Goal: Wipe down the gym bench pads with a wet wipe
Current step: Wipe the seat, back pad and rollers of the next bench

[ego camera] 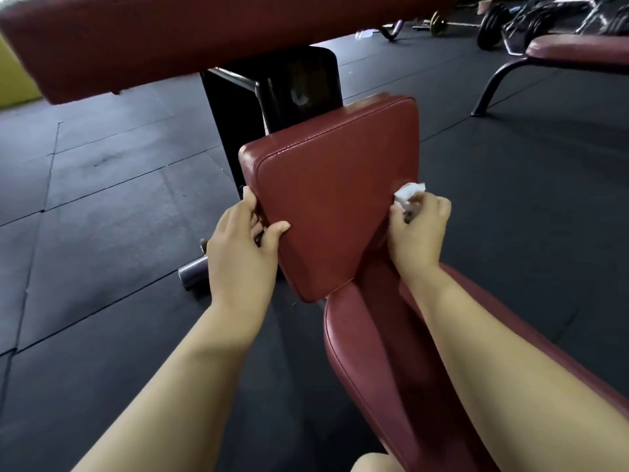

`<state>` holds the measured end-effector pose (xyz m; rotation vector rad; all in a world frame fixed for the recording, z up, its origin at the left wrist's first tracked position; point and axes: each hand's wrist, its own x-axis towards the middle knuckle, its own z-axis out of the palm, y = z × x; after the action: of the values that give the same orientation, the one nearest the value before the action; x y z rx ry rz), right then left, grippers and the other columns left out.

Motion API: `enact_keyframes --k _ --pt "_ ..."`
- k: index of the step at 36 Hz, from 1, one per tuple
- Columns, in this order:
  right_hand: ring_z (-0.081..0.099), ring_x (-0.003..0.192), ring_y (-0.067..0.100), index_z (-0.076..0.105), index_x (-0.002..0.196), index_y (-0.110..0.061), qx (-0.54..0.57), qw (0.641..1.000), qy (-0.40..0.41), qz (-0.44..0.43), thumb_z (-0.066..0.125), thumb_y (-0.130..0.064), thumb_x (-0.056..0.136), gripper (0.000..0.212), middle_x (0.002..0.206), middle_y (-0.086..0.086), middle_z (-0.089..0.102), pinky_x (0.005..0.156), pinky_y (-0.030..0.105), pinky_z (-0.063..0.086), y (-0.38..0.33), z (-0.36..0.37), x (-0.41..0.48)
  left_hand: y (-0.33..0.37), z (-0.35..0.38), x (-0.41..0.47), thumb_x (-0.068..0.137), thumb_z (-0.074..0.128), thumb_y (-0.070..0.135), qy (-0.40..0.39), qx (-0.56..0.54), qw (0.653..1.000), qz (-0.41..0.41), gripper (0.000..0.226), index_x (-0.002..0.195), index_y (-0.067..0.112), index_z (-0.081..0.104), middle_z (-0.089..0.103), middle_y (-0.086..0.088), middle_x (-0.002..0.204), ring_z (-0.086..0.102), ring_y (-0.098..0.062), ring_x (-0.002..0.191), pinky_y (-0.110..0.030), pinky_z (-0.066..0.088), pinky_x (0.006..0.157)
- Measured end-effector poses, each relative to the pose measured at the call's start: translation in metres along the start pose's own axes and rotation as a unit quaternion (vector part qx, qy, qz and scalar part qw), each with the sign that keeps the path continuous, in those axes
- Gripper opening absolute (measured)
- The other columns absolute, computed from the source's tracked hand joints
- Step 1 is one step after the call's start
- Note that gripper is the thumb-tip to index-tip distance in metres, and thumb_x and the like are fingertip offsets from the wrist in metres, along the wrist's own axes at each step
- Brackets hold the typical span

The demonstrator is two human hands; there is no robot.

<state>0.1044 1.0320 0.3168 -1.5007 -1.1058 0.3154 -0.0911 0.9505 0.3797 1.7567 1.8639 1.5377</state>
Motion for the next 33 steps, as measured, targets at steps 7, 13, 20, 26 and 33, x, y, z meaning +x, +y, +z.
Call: enact_keyframes --k 7,13,20,26,33 --pt "0.049 0.085 0.018 0.058 0.088 0.0 0.022 0.973 -0.076 -0.218 0.052 -0.001 0.081 0.009 0.097 0.016 0.049 0.08 0.02 0.041 -0.005 0.023 -0.091 -0.003 -0.001 -0.001 0.085 0.069 0.021 -0.005 0.003 1.0 0.003 0.049 0.131 0.017 0.053 0.052 0.01 0.109 0.052 0.004 0.094 0.005 0.035 0.083" --pt "0.055 0.083 0.024 0.057 0.088 -0.006 0.002 0.894 -0.17 -0.415 0.05 0.007 0.077 0.019 0.094 0.013 0.055 0.079 0.027 0.047 -0.001 0.021 -0.094 -0.006 0.0 -0.001 0.084 0.07 0.022 -0.002 -0.02 1.0 -0.004 0.047 0.127 0.02 0.055 0.049 0.012 0.104 0.049 0.019 0.087 0.001 0.04 0.081" --pt "0.044 0.079 0.009 0.058 0.094 -0.003 -0.031 0.996 -0.003 -0.086 0.054 -0.001 0.085 0.01 0.099 0.018 0.053 0.075 0.018 0.037 0.013 0.004 -0.018 -0.024 0.013 -0.02 0.079 0.075 0.024 -0.043 -0.032 0.996 -0.069 0.031 0.095 0.024 0.049 0.058 0.002 0.111 0.062 -0.006 0.089 -0.001 0.041 0.071" --pt "0.06 0.087 0.02 0.051 0.101 -0.014 -0.032 0.993 0.013 0.11 0.044 -0.018 0.082 0.021 0.109 0.009 0.057 0.072 0.028 0.047 0.024 0.003 0.01 -0.034 0.02 -0.027 0.079 0.075 0.027 -0.04 -0.035 0.995 -0.081 0.027 0.088 0.024 0.049 0.06 0.006 0.105 0.063 -0.012 0.09 -0.011 0.043 0.078" --pt "0.041 0.084 0.008 0.053 0.099 -0.003 -0.024 0.982 -0.174 -0.067 0.057 0.008 0.081 0.021 0.099 0.004 0.04 0.076 0.003 0.032 0.006 0.02 -0.118 -0.035 0.019 -0.027 0.08 0.074 0.028 -0.045 -0.035 0.996 -0.075 0.027 0.091 0.025 0.049 0.059 0.008 0.107 0.06 -0.005 0.09 0.001 0.04 0.074"
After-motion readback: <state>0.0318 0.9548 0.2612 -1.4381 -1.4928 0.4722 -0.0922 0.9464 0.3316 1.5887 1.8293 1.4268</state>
